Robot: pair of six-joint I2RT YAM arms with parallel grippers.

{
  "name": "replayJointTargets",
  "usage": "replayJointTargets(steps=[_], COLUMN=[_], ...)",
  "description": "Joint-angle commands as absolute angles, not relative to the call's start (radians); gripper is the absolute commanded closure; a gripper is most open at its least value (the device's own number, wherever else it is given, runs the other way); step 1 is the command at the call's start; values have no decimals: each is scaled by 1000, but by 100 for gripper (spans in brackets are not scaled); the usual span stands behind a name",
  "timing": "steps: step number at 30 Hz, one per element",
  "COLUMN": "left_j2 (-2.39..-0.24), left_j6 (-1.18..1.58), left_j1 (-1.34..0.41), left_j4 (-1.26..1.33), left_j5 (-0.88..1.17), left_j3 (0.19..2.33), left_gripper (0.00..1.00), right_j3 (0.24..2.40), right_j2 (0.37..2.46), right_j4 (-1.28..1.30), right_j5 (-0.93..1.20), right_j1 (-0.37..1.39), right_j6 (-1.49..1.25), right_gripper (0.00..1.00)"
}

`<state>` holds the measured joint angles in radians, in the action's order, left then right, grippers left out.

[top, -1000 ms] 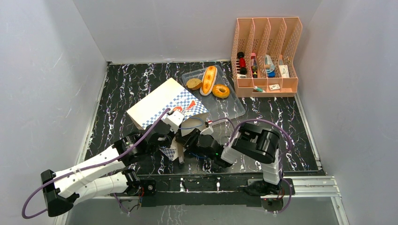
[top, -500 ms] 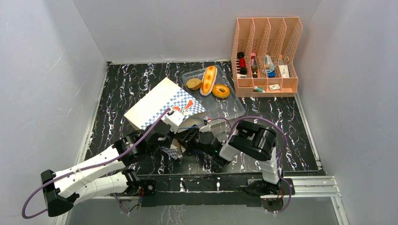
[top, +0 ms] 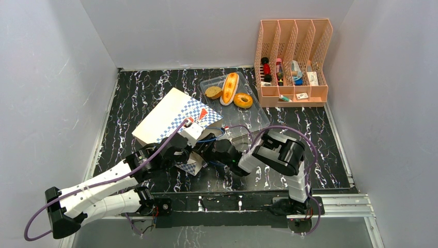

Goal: Take the fake bread out of the paper bag
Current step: Take out the fake bread from the paper bag.

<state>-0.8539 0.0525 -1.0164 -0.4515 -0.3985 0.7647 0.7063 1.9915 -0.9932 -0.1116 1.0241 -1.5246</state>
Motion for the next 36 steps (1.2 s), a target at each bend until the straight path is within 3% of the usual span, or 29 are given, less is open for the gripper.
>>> replayJointTargets(steps=[1,36], left_j2=[-840,-792], left_j6=[49,-13], left_j1=[-1022,-1022], left_j4=[-449,-453], left_j5=[-377,-192], left_j3=[780,839], left_gripper=[100,100], right_j3=[745,636], right_j2=[1947,1796], right_j4=[-978,-785], right_j5=[-106,-480], right_j1=[1015,1192], right_j6=[-1501,-1549], right_gripper=[60,60])
